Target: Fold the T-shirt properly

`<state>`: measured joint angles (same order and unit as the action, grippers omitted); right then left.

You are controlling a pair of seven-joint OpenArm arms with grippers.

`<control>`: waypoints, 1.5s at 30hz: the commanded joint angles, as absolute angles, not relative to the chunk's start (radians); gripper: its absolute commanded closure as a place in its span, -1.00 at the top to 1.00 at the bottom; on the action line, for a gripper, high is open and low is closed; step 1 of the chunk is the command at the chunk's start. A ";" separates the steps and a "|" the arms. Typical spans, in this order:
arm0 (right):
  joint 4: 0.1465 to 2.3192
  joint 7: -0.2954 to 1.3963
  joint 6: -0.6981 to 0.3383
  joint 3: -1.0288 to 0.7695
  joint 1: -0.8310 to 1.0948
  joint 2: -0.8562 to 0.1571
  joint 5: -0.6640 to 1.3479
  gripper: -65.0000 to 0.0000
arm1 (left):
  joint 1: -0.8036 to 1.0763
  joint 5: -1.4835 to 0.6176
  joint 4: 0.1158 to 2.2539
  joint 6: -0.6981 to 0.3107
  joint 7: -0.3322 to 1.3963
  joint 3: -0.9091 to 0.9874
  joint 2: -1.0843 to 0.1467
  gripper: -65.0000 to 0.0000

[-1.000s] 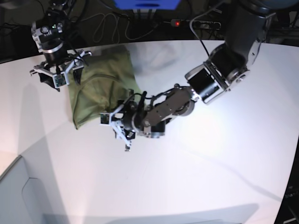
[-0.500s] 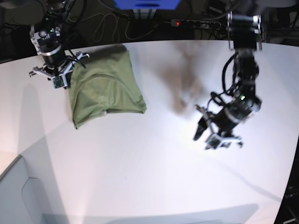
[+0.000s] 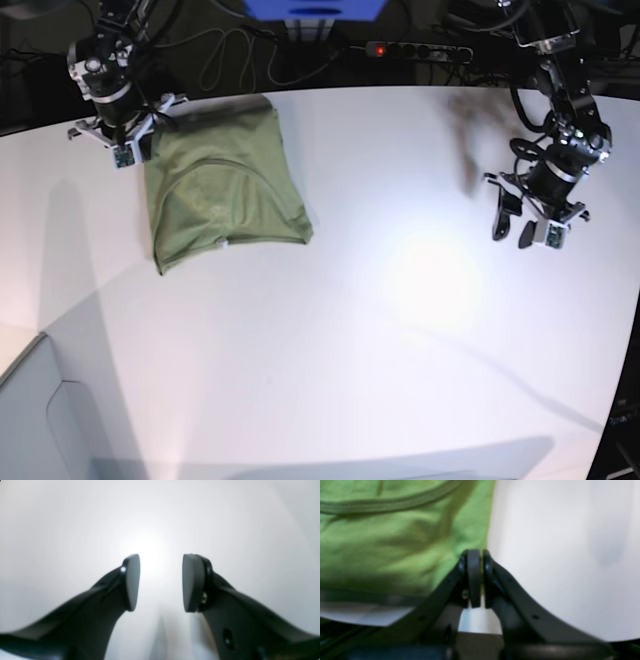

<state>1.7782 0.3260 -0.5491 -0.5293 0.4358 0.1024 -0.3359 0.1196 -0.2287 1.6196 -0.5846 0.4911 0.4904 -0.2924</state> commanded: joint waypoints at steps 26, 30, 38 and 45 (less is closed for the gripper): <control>1.956 0.225 -0.556 -0.254 0.602 0.127 -0.213 -1.00 | 0.291 -0.289 1.738 -0.587 0.463 0.582 -0.277 -0.19; 1.876 0.220 -0.555 -0.188 0.601 0.127 -0.214 -1.00 | 0.375 -0.314 1.793 -0.587 0.463 0.582 -0.265 -0.19; 1.873 0.113 -0.555 -0.166 0.638 0.122 -0.213 -1.00 | 0.524 -0.433 1.857 -0.587 0.463 0.645 -0.225 -0.19; 2.054 0.022 -0.555 -0.232 0.771 0.122 -0.209 -1.00 | 0.656 -0.476 1.896 -0.587 0.463 0.711 -0.151 -0.74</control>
<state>2.0396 0.0444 -0.5491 -0.2333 0.7620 0.1204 -0.2234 0.6445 -0.4591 1.8793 -0.5835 0.4850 0.7036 -0.1436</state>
